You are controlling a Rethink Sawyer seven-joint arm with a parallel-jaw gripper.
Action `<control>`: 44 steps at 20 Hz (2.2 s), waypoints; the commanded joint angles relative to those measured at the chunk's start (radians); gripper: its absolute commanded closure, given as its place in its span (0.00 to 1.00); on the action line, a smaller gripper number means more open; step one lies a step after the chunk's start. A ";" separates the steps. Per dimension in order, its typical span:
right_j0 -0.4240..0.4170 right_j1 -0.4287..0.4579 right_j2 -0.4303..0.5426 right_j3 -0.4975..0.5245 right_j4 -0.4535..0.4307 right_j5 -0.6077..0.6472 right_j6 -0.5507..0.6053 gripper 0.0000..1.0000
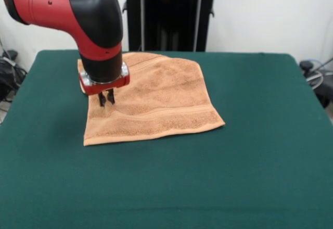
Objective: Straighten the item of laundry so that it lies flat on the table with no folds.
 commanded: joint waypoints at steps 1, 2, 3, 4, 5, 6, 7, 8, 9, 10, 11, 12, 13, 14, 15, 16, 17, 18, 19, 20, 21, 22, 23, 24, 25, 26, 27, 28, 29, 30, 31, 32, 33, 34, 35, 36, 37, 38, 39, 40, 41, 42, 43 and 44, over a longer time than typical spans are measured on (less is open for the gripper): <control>-0.003 0.139 0.169 -0.237 -0.022 -0.235 0.041 1.00; 0.000 0.141 0.169 -0.249 -0.021 -0.223 0.040 1.00; 0.003 0.141 0.169 -0.258 -0.025 -0.218 0.040 1.00; 0.003 0.143 0.171 -0.267 -0.027 -0.211 0.036 1.00; 0.001 0.148 0.177 -0.278 -0.030 -0.205 0.028 1.00; -0.004 0.154 0.186 -0.287 -0.033 -0.204 0.016 1.00; -0.010 0.161 0.196 -0.295 -0.038 -0.208 0.007 1.00; -0.019 0.165 0.213 -0.296 -0.046 -0.229 -0.006 1.00; -0.017 0.169 0.215 -0.303 -0.051 -0.237 -0.002 1.00; -0.014 0.175 0.213 -0.312 -0.052 -0.239 0.006 1.00; -0.013 0.179 0.215 -0.318 -0.054 -0.245 0.012 1.00; -0.010 0.185 0.215 -0.329 -0.056 -0.242 0.015 1.00; -0.011 0.193 0.221 -0.339 -0.059 -0.240 0.010 1.00; -0.013 0.198 0.228 -0.346 -0.062 -0.239 0.004 1.00; -0.013 0.202 0.233 -0.355 -0.065 -0.235 -0.003 1.00; -0.012 0.204 0.236 -0.361 -0.067 -0.228 -0.006 1.00; -0.010 0.205 0.237 -0.369 -0.068 -0.220 -0.006 1.00; -0.007 0.206 0.237 -0.377 -0.070 -0.212 -0.005 1.00; 0.000 0.206 0.233 -0.388 -0.071 -0.195 -0.001 1.00; 0.009 0.205 0.224 -0.399 -0.070 -0.168 0.006 1.00; 0.016 0.201 0.217 -0.408 -0.068 -0.139 0.014 1.00; 0.024 0.194 0.209 -0.416 -0.065 -0.105 0.019 1.00; 0.030 0.188 0.203 -0.424 -0.062 -0.070 0.020 1.00; 0.036 0.182 0.196 -0.433 -0.058 -0.032 0.023 1.00; 0.044 0.176 0.188 -0.444 -0.056 0.006 0.025 1.00; 0.052 0.170 0.181 -0.455 -0.054 0.045 0.027 1.00; 0.058 0.164 0.176 -0.464 -0.052 0.077 0.028 1.00; 0.061 0.159 0.173 -0.471 -0.050 0.104 0.024 1.00; 0.061 0.154 0.173 -0.474 -0.046 0.126 0.021 1.00; 0.056 0.145 0.176 -0.463 -0.044 0.116 0.018 1.00; 0.050 0.136 0.179 -0.451 -0.042 0.107 0.014 1.00; 0.047 0.122 0.176 -0.433 -0.047 0.087 0.015 1.00; 0.051 0.113 0.169 -0.427 -0.047 0.088 0.021 1.00; 0.054 0.104 0.163 -0.421 -0.048 0.089 0.028 1.00; 0.058 0.098 0.157 -0.418 -0.046 0.096 0.033 1.00; 0.058 0.093 0.154 -0.414 -0.042 0.102 0.033 1.00; 0.059 0.088 0.152 -0.411 -0.037 0.109 0.033 1.00; 0.058 0.085 0.153 -0.407 -0.033 0.107 0.033 1.00; 0.057 0.080 0.150 -0.399 -0.027 0.109 0.036 1.00; 0.058 0.076 0.147 -0.396 -0.023 0.114 0.038 1.00; 0.061 0.071 0.142 -0.393 -0.019 0.125 0.040 1.00; 0.066 0.066 0.137 -0.394 -0.016 0.134 0.043 1.00; 0.069 0.061 0.133 -0.392 -0.015 0.141 0.045 1.00; 0.073 0.058 0.129 -0.393 -0.012 0.146 0.048 1.00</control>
